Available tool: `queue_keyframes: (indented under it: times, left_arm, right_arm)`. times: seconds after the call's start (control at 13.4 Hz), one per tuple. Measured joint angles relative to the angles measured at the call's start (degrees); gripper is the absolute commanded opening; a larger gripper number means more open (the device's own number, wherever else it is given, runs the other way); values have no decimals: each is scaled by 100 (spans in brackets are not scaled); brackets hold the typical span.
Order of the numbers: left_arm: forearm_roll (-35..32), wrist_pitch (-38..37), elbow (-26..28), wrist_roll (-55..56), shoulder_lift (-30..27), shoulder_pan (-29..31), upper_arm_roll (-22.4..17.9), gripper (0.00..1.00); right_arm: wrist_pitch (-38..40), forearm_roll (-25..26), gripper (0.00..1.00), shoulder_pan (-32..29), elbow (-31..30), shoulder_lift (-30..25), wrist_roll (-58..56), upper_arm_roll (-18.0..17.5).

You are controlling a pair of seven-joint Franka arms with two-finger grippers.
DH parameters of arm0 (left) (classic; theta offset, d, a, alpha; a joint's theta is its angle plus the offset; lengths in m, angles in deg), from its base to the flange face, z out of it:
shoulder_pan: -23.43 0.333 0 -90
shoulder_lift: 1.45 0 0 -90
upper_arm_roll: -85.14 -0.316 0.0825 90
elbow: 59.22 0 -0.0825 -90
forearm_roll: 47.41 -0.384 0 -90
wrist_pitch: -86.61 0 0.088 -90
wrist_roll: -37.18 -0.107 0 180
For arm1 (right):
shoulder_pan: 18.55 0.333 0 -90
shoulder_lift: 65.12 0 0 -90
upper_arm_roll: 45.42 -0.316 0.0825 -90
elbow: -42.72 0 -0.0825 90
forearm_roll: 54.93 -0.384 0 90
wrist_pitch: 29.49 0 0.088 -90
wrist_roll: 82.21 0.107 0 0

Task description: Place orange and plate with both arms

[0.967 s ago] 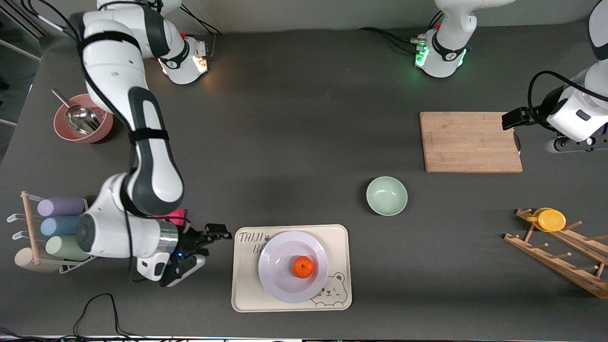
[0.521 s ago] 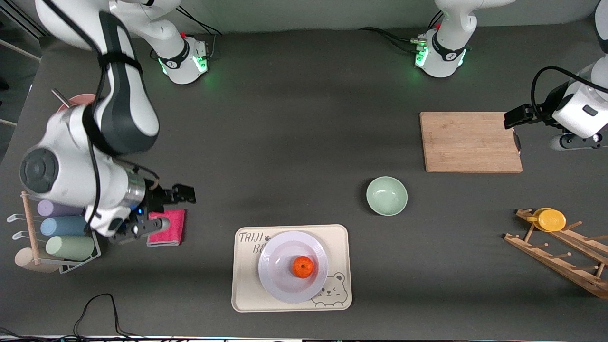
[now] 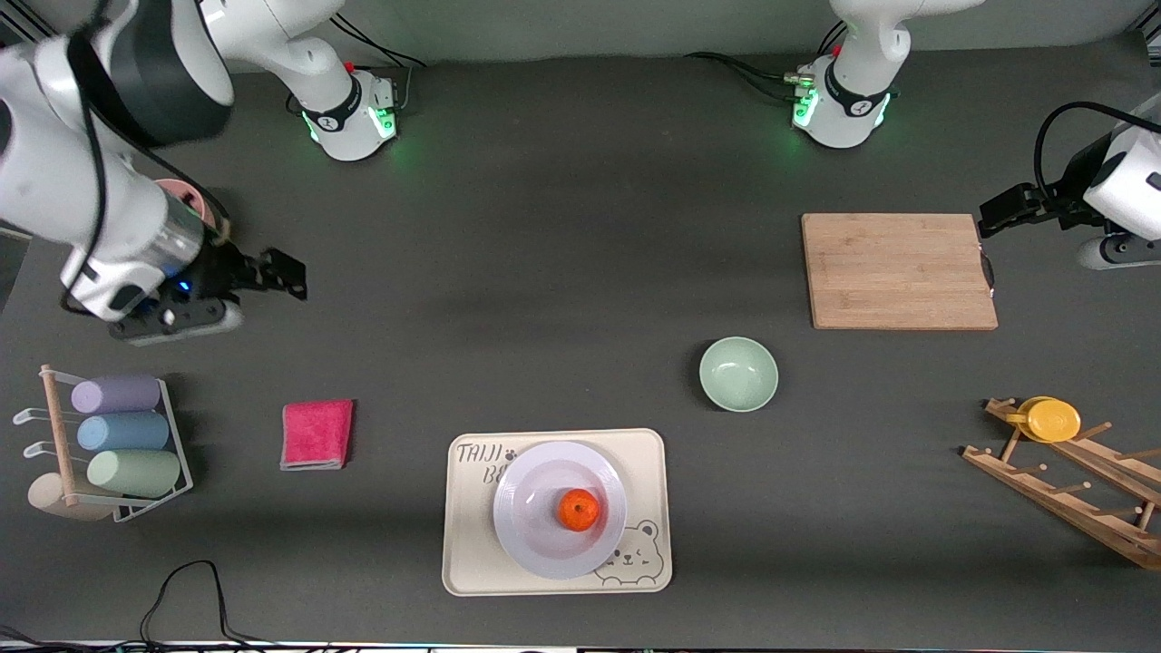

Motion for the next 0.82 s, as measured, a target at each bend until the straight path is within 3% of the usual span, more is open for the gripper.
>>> queue_keyframes:
  times: [0.3, 0.82]
  left_arm:
    - [7, 23, -15, 0, 1, 0, 1, 100]
    - [10, 15, -24, 4, 4, 0, -5, 100]
  right_arm:
    - [493, 547, 100, -5, 19, -504, 178, 28]
    - [554, 577, 100, 2, 103, -518, 312, 19]
